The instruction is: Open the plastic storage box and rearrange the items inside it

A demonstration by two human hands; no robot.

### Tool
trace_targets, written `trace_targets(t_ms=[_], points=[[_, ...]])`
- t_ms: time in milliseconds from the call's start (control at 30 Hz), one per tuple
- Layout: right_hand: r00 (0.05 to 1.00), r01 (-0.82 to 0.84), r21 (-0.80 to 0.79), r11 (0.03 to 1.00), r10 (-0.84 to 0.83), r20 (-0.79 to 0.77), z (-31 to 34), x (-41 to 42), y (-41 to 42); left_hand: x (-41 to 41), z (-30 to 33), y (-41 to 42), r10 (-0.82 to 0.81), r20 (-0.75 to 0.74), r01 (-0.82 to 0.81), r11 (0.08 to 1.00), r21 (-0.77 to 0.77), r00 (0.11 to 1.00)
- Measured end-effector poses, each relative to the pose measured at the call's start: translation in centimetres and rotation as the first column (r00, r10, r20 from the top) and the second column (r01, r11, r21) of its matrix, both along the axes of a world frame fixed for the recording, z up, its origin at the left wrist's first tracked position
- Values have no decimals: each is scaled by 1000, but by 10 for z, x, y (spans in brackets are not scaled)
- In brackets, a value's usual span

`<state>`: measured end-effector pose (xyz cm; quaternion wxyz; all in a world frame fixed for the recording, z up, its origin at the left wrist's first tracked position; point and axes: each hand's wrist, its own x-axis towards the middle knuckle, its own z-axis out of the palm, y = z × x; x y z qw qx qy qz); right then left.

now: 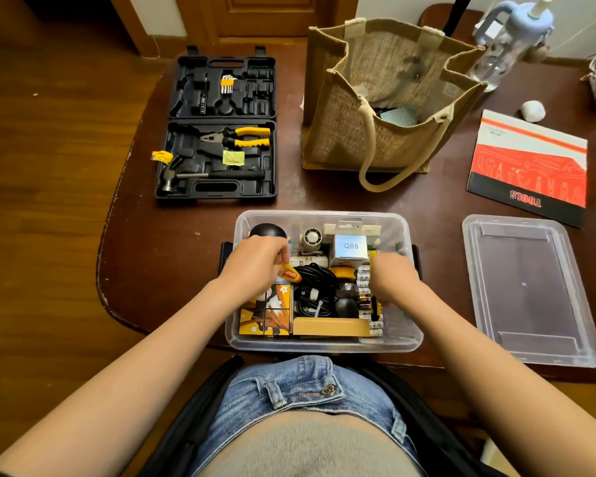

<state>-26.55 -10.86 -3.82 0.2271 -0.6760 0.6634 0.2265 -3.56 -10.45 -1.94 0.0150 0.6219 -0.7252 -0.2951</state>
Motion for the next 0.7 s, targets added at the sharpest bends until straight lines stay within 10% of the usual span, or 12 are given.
trace_targets(t_ms=[700], points=[[986, -143, 319, 937, 161, -33, -28, 0, 18, 2, 3, 1, 130, -393, -102, 991, 90, 910]])
